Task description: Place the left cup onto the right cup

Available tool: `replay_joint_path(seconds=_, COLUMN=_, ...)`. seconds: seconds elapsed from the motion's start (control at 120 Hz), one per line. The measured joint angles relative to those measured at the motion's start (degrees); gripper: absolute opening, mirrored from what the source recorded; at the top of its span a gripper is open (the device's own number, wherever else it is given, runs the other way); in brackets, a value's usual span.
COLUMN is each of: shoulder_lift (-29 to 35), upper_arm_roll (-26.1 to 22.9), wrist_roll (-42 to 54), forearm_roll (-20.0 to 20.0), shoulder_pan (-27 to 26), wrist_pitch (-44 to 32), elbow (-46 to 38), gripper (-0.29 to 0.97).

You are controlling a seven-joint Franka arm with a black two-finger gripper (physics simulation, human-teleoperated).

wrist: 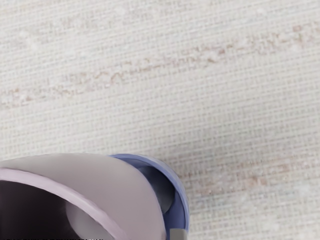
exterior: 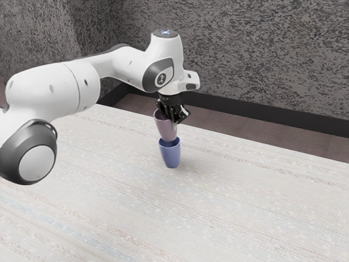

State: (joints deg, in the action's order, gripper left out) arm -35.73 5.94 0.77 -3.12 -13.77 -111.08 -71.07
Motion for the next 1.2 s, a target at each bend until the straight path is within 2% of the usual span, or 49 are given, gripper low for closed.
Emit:
replay_joint_path(seconds=0.2, shoulder_lift=-1.1, upper_arm_roll=-0.1, wrist_roll=0.2, forearm_roll=0.2, shoulder_pan=0.1, wrist_pitch=0.7, elbow=1.5, gripper=-0.1)
replay_joint_path(seconds=0.575, shoulder_lift=-1.1, upper_arm_roll=1.2, wrist_roll=0.7, forearm_roll=4.2, shoulder_pan=0.2, wrist_pitch=2.5, elbow=1.0, gripper=-0.1)
replay_joint_path(seconds=0.792, shoulder_lift=-1.1, upper_arm_roll=1.3, wrist_roll=0.9, forearm_roll=5.1, shoulder_pan=0.2, wrist_pitch=3.3, elbow=1.1, gripper=-0.1)
replay_joint_path(seconds=1.0, shoulder_lift=-1.2, upper_arm_roll=1.1, wrist_roll=1.2, forearm_roll=5.1, shoulder_pan=0.2, wrist_pitch=3.6, elbow=1.5, gripper=0.34)
replay_joint_path(seconds=1.2, shoulder_lift=-1.2, upper_arm_roll=1.2, wrist_roll=1.4, forearm_roll=4.8, shoulder_pan=0.2, wrist_pitch=5.1, elbow=4.3, gripper=0.55)
